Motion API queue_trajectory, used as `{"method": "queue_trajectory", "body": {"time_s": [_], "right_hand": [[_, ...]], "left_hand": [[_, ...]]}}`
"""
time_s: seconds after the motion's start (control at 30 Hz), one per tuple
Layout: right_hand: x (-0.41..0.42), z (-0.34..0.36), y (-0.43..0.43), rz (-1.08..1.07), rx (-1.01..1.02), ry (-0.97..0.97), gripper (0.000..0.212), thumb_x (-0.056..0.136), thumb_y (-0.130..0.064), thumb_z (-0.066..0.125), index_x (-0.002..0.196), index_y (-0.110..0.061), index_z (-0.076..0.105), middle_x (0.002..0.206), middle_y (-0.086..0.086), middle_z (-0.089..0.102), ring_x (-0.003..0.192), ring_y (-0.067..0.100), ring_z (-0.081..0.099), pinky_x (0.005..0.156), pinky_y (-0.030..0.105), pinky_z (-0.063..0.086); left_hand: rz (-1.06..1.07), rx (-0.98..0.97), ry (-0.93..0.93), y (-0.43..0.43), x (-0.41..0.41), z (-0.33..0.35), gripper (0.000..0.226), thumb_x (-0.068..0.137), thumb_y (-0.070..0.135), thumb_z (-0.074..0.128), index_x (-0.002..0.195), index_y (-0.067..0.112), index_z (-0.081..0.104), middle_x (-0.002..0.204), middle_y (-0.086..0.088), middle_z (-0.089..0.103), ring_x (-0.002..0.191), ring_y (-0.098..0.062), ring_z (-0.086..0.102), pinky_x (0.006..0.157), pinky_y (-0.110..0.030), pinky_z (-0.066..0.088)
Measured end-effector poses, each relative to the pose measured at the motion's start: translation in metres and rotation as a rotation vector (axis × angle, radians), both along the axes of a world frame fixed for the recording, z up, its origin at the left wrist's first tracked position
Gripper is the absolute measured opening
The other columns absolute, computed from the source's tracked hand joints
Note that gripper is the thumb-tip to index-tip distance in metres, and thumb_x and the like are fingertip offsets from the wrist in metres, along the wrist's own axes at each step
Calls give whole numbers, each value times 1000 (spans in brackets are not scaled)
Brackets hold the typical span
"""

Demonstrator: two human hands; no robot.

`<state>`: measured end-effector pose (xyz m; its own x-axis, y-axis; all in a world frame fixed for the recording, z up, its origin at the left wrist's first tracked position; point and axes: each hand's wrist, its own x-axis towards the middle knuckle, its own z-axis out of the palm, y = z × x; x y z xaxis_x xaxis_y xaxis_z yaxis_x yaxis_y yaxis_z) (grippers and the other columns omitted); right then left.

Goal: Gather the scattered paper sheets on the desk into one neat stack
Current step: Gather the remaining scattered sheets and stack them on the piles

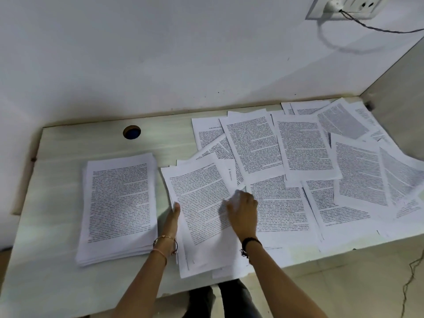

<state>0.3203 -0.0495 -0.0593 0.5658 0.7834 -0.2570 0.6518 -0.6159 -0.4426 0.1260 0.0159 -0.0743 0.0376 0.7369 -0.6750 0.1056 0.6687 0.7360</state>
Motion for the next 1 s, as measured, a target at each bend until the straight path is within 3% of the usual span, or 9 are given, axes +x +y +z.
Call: {"method": "queue_trajectory", "body": {"time_s": [0.1, 0.27, 0.37, 0.5, 0.63, 0.7, 0.77, 0.87, 1.0], "right_hand": [[10, -11, -7, -19, -47, 20, 48, 93, -27, 55, 134, -7, 42, 131, 16, 43, 116, 34, 46, 87, 41, 46], [-10, -10, -12, 3, -55, 15, 40, 99, -16, 38, 138, -7, 39, 129, 11, 45, 109, 27, 54, 79, 37, 52], [-15, -11, -19, 41, -4, 15, 34, 100, -20, 37, 127, -6, 52, 126, 9, 49, 108, 25, 55, 79, 35, 52], [-6, -7, -14, -84, 105, 151, 49, 97, -41, 39, 88, -2, 68, 101, 13, 64, 92, 28, 60, 72, 31, 48], [2, 5, -4, -571, 312, 594, 41, 84, -49, 65, 110, -18, 57, 91, 2, 63, 75, 12, 61, 70, 23, 49], [0, 5, 1, -684, 362, 951, 53, 77, -44, 76, 117, -19, 51, 91, -1, 64, 77, 13, 63, 80, 34, 57], [-2, 3, 5, -607, 370, 1105, 63, 73, -40, 80, 125, -16, 53, 109, 0, 69, 97, 19, 67, 89, 41, 56], [12, 12, 10, -548, 366, 968, 41, 85, -10, 69, 124, -6, 55, 113, 11, 69, 99, 26, 67, 83, 37, 57], [68, 13, -7, -406, 284, 910, 35, 84, -7, 69, 117, -1, 59, 107, 13, 70, 95, 31, 69, 80, 36, 58]], "left_hand": [[-101, 53, 26, -2, 7, 26, 38, 96, 19, 47, 132, 7, 48, 130, -9, 55, 125, -27, 50, 103, -33, 38], [-182, 88, 81, 0, 9, 17, 40, 92, 0, 48, 132, -1, 44, 130, -14, 53, 124, -30, 49, 96, -27, 36], [-191, 122, 91, 4, 5, 13, 44, 90, -8, 46, 133, 0, 43, 132, -16, 53, 124, -34, 49, 96, -31, 38], [-53, 217, 24, 21, -6, 13, 55, 90, -4, 48, 141, 9, 34, 139, -10, 46, 128, -30, 44, 103, -36, 38], [223, 126, -177, 35, 5, 21, 50, 90, -5, 47, 137, 12, 41, 135, -13, 52, 123, -33, 50, 106, -49, 38], [301, 122, -243, 30, 22, 29, 54, 87, -10, 49, 137, 10, 42, 136, -12, 51, 123, -32, 49, 105, -48, 39], [280, 41, -341, 16, 42, 33, 53, 86, -12, 48, 136, 4, 42, 131, -12, 52, 114, -29, 53, 92, -39, 51], [168, -127, -408, 1, 58, 27, 51, 86, -13, 48, 134, 0, 42, 124, -17, 55, 89, -22, 61, 55, -23, 57], [352, -42, -286, 33, 22, 10, 56, 82, -14, 55, 128, 13, 42, 115, -13, 55, 94, -24, 57, 54, -26, 58]]}}
